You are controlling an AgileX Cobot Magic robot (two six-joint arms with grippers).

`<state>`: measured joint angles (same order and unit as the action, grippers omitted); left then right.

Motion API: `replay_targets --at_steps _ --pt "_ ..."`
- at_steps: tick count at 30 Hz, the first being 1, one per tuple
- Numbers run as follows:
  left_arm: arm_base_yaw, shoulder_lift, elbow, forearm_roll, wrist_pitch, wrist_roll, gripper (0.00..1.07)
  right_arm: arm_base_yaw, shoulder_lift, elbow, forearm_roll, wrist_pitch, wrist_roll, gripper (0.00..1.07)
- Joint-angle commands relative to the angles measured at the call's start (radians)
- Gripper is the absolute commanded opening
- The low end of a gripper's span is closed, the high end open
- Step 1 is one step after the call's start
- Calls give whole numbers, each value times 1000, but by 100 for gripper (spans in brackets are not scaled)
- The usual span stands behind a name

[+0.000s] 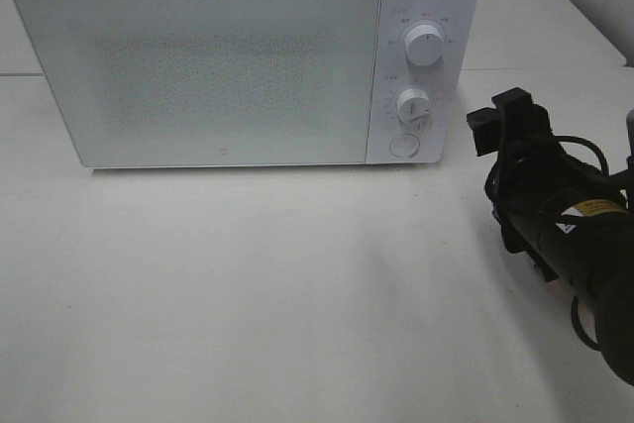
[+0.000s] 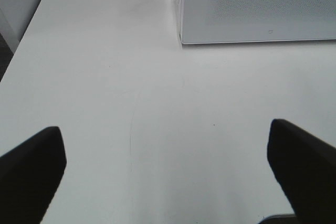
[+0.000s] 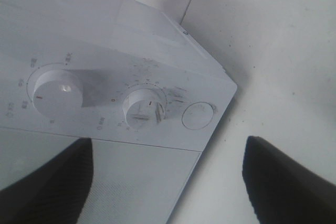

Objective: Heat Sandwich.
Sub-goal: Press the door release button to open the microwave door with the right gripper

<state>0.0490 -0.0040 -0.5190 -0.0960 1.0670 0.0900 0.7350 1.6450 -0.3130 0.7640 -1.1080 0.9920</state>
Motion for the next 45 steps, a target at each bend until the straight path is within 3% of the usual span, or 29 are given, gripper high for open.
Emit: replay_targets --at_steps 1,8,11,13,14,16,17,18,20,31,45 --pt "0 -26 -2 2 -3 -4 100 6 -2 -2 -3 25 143 76" --pt "0 -26 -2 2 -3 -4 100 6 -2 -2 4 35 209 67" --pt "0 -26 -2 2 -3 -4 100 6 -2 -2 4 36 212 51" --pt "0 -26 -2 2 -3 -4 100 6 -2 -2 4 38 212 47" --pt "0 -26 -2 2 -3 -4 100 6 -2 -2 4 38 212 34" --pt "0 -26 -2 2 -3 -4 100 6 -2 -2 3 43 212 21" --pt "0 -26 -2 2 -3 -4 100 6 -2 -2 3 43 212 21" --pt "0 -26 -2 2 -3 -4 100 6 -2 -2 3 62 212 9" --pt "0 -26 -2 2 -3 -4 100 6 -2 -2 3 67 212 0" --pt "0 -26 -2 2 -3 -4 100 -1 3 -26 -22 76 211 0" --pt "0 -26 -2 2 -3 -4 100 -27 127 -148 -49 134 220 0"
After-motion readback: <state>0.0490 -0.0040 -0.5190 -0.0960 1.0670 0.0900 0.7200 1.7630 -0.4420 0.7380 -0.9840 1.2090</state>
